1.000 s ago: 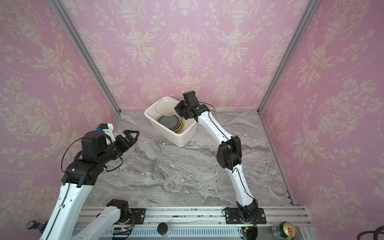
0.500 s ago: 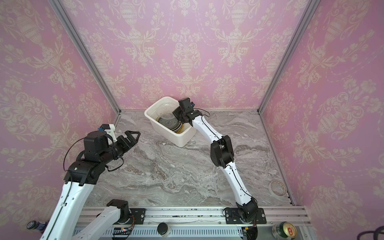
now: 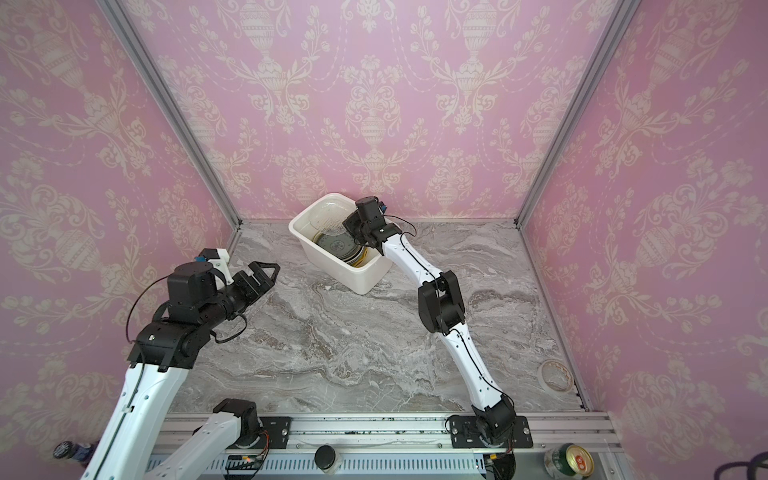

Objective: Place the plates into the plastic bin on the countertop
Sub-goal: 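Lower the clear plate onto the stacked plates in the bin with the right gripper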

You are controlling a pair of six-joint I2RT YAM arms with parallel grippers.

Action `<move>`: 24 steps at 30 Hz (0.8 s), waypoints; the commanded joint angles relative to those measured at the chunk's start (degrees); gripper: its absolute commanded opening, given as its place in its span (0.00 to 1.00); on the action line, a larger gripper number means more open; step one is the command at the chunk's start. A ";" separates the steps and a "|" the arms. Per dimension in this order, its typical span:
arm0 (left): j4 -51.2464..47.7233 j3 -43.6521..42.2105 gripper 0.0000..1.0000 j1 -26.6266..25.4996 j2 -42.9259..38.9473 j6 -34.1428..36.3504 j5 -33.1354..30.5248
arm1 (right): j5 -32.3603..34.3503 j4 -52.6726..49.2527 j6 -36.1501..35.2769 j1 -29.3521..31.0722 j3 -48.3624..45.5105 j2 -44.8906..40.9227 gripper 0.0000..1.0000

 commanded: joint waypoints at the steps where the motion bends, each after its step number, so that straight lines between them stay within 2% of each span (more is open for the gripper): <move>1: -1.14 -1.07 0.99 0.77 -0.86 1.94 -1.42 | -1.39 0.89 1.10 1.31 -1.00 1.40 0.09; 8: -1.36 -1.51 0.99 1.32 -1.65 2.34 -0.95 | 0.78 5.25 3.10 2.06 -9.58 -3.35 0.08; 17: -2.91 -1.16 0.99 1.65 -3.23 2.95 -1.23 | 2.30 5.48 4.23 2.23 -12.45 -4.83 0.08; 24: -3.22 -1.08 0.99 1.91 -3.69 3.01 -1.62 | 4.16 3.77 4.10 2.17 -11.99 -5.42 0.24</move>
